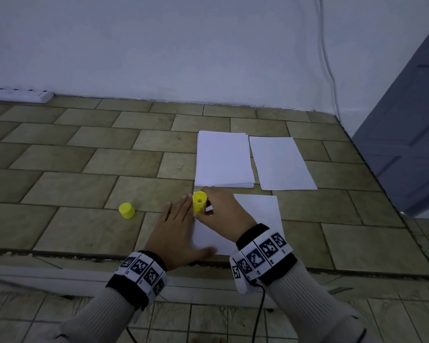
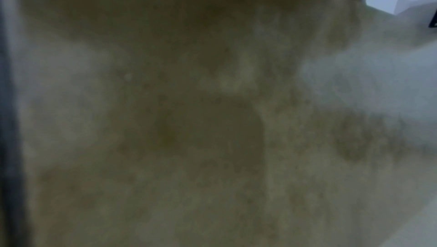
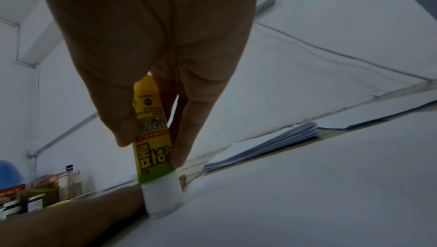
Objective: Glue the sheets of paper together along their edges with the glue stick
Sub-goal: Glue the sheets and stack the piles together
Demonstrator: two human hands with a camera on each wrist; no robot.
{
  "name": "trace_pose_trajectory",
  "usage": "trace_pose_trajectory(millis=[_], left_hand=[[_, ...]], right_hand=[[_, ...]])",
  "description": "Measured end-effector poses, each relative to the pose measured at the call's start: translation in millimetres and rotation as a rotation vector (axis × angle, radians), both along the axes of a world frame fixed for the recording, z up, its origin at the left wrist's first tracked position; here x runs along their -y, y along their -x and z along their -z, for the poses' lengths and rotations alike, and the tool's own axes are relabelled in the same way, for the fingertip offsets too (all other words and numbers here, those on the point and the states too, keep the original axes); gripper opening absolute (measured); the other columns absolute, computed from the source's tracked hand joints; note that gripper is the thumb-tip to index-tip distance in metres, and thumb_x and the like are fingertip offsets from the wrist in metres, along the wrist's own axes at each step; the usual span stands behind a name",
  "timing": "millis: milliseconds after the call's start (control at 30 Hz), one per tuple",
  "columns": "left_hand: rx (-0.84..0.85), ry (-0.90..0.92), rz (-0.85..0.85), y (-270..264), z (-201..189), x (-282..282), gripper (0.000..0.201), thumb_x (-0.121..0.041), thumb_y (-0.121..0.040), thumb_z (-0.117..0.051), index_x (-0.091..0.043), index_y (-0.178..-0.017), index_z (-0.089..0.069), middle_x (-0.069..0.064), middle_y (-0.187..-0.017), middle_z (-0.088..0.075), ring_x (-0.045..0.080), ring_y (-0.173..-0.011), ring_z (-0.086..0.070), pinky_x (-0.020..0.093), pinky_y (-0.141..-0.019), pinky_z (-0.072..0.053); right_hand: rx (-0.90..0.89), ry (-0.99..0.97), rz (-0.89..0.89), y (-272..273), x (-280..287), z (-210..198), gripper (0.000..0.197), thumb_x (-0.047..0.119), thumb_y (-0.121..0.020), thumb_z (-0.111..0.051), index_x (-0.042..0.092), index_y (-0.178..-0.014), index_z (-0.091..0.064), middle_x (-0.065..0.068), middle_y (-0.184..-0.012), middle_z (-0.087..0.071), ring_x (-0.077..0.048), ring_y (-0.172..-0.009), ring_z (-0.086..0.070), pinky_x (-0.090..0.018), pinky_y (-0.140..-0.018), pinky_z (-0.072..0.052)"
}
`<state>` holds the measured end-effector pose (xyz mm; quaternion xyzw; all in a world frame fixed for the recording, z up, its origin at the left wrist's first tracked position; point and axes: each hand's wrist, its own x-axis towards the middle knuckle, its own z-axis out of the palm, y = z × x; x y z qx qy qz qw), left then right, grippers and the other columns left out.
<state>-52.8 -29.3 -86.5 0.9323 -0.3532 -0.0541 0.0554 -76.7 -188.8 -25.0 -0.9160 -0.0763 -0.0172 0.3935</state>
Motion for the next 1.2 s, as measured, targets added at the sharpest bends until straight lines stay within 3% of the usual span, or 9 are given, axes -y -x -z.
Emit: trace_pose_trajectory(millis=[200, 433, 500, 667, 833, 933, 1067, 1200], left_hand=[[-0.027, -0.061, -0.030, 1, -2, -1, 0.137, -0.100, -0.055, 0.000, -0.006, -0.154, 0.007, 0.005, -0.161, 0.016, 0.015, -0.149, 0.014, 0.039, -0.119, 0.013], [-0.031, -0.054, -0.034, 1, 0, -1, 0.137, -0.100, -0.054, 0.002, -0.007, -0.154, 0.003, 0.005, -0.162, 0.012, 0.015, -0.149, 0.012, 0.040, -0.121, 0.010], [-0.020, -0.086, -0.034, 1, 0, -1, 0.137, -0.100, -0.053, 0.005, -0.007, -0.155, 0.005, 0.005, -0.162, 0.014, 0.015, -0.149, 0.014, 0.041, -0.121, 0.009], [-0.022, -0.097, -0.034, 0, 0, -1, 0.138, -0.100, -0.053, 0.008, -0.007, -0.154, 0.006, 0.005, -0.161, 0.016, 0.016, -0.149, 0.014, 0.042, -0.121, 0.009], [-0.008, -0.096, -0.027, 0, 3, -1, 0.136, -0.099, -0.056, 0.003, -0.006, -0.155, 0.000, 0.007, -0.162, 0.011, 0.018, -0.150, 0.010, 0.045, -0.122, 0.004], [-0.009, -0.096, -0.026, 0, 3, -1, 0.136, -0.099, -0.057, 0.003, -0.005, -0.155, 0.001, 0.008, -0.162, 0.011, 0.018, -0.150, 0.011, 0.044, -0.121, 0.006], [-0.010, -0.111, -0.027, 1, 0, -1, 0.137, -0.098, -0.054, 0.008, -0.005, -0.154, 0.005, 0.008, -0.162, 0.014, 0.019, -0.149, 0.013, 0.044, -0.121, 0.008], [-0.022, -0.079, -0.013, 0, 0, 0, 0.138, -0.100, -0.055, 0.004, -0.004, -0.154, 0.001, 0.009, -0.162, 0.010, 0.021, -0.150, 0.007, 0.044, -0.121, 0.006]], right_hand=[[-0.022, -0.017, 0.042, 11, 22, -3, 0.012, 0.015, -0.083, -0.068, 0.011, -0.085, -0.056, -0.006, -0.089, -0.062, -0.020, -0.086, -0.060, -0.042, -0.079, -0.054], [0.016, -0.080, 0.153, 41, 79, -2, 0.009, 0.008, -0.082, -0.066, 0.001, -0.081, -0.060, -0.011, -0.084, -0.066, -0.020, -0.078, -0.064, -0.031, -0.070, -0.056], [0.042, -0.050, 0.183, 49, 95, -3, 0.009, 0.008, -0.079, -0.070, 0.004, -0.081, -0.063, -0.007, -0.085, -0.068, -0.016, -0.077, -0.065, -0.031, -0.071, -0.056], [0.028, -0.011, 0.274, 63, 125, -4, 0.014, 0.006, -0.077, -0.073, 0.008, -0.088, -0.066, 0.000, -0.086, -0.068, -0.007, -0.077, -0.064, -0.007, -0.067, -0.047], [0.028, 0.098, 0.323, 67, 141, -4, 0.012, 0.009, -0.076, -0.074, 0.009, -0.084, -0.065, 0.001, -0.079, -0.066, -0.009, -0.073, -0.063, -0.010, -0.064, -0.046], [0.070, 0.081, 0.304, 66, 134, -7, 0.011, 0.009, -0.076, -0.073, 0.008, -0.082, -0.063, -0.002, -0.080, -0.068, -0.012, -0.072, -0.064, -0.021, -0.066, -0.051], [0.085, -0.058, 0.167, 59, 95, -10, 0.009, 0.011, -0.079, -0.071, 0.007, -0.082, -0.063, -0.005, -0.085, -0.067, -0.016, -0.076, -0.065, -0.036, -0.070, -0.056], [-0.010, -0.140, -0.017, 51, 42, -12, 0.016, 0.012, -0.080, -0.071, 0.006, -0.093, -0.063, -0.005, -0.095, -0.064, -0.013, -0.085, -0.064, -0.032, -0.074, -0.057]])
